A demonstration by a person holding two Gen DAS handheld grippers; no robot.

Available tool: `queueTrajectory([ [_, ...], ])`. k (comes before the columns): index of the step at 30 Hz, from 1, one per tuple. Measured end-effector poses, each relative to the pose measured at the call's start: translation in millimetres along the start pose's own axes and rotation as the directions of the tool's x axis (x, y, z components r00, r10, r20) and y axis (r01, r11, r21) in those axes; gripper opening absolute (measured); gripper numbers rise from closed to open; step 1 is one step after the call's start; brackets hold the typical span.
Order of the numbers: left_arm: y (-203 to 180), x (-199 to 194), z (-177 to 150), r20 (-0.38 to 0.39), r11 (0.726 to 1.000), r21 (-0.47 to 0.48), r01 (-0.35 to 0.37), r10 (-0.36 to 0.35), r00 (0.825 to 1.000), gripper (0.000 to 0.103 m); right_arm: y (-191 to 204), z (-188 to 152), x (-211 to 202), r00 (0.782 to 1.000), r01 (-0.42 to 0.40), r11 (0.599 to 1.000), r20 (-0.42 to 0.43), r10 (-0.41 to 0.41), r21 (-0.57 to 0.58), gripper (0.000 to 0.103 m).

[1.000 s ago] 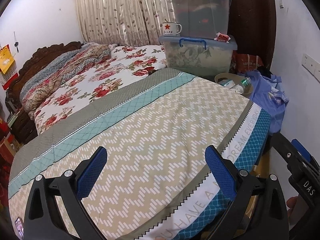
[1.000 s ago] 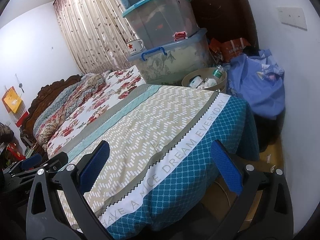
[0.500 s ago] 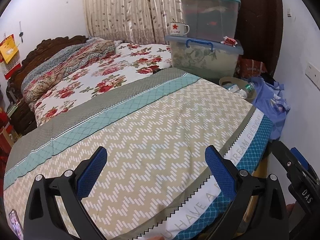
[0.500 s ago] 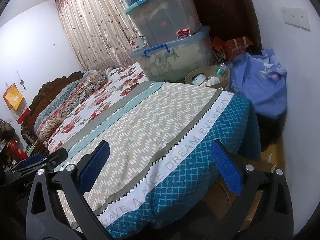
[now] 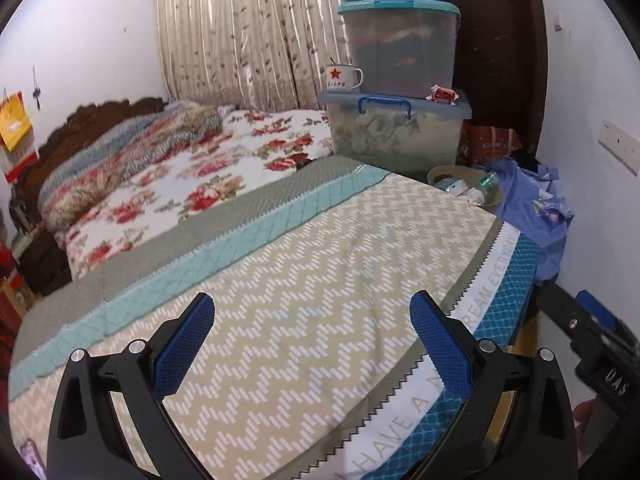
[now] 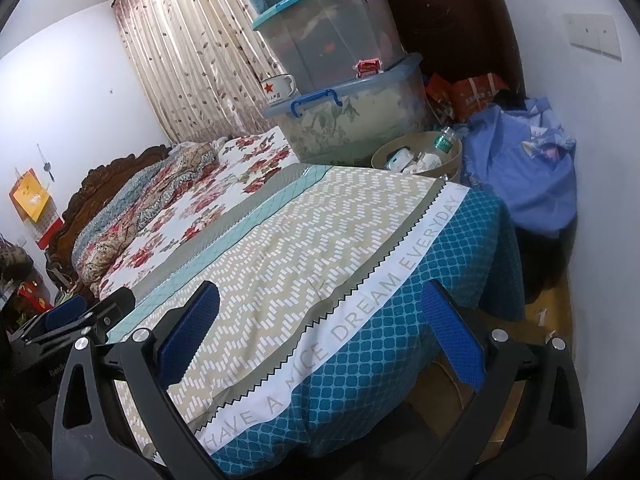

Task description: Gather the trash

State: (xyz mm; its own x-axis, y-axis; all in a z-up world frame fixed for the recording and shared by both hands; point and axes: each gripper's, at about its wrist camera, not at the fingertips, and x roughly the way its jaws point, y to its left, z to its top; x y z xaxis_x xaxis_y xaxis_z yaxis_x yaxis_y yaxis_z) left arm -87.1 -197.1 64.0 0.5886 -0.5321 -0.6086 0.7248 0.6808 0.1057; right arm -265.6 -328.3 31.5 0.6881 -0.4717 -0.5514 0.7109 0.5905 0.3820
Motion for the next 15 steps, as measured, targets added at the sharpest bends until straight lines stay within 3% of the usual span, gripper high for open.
queueTrajectory([
  [3, 2.8, 0.8, -0.4, -0.014, 1.000, -0.008, 0.005, -0.005, 1.000, 0.094, -1.0, 1.0, 3.6, 1.000, -0.001, 1.000, -0.013, 0.001, 0.004, 0.100],
  [7, 15.4, 9.2, 1.6, -0.090, 0.996, -0.051, 0.071, -0.075, 0.993, 0.094, 4.4, 1.1, 3.4, 1.000, -0.008, 1.000, -0.012, 0.008, -0.013, 0.100],
  [15, 20.4, 1.3, -0.5, -0.051, 0.999, -0.041, 0.029, -0.031, 0.998, 0.094, 9.6, 0.4, 5.6, 1.000, -0.016, 0.999, -0.026, 0.016, -0.028, 0.100],
])
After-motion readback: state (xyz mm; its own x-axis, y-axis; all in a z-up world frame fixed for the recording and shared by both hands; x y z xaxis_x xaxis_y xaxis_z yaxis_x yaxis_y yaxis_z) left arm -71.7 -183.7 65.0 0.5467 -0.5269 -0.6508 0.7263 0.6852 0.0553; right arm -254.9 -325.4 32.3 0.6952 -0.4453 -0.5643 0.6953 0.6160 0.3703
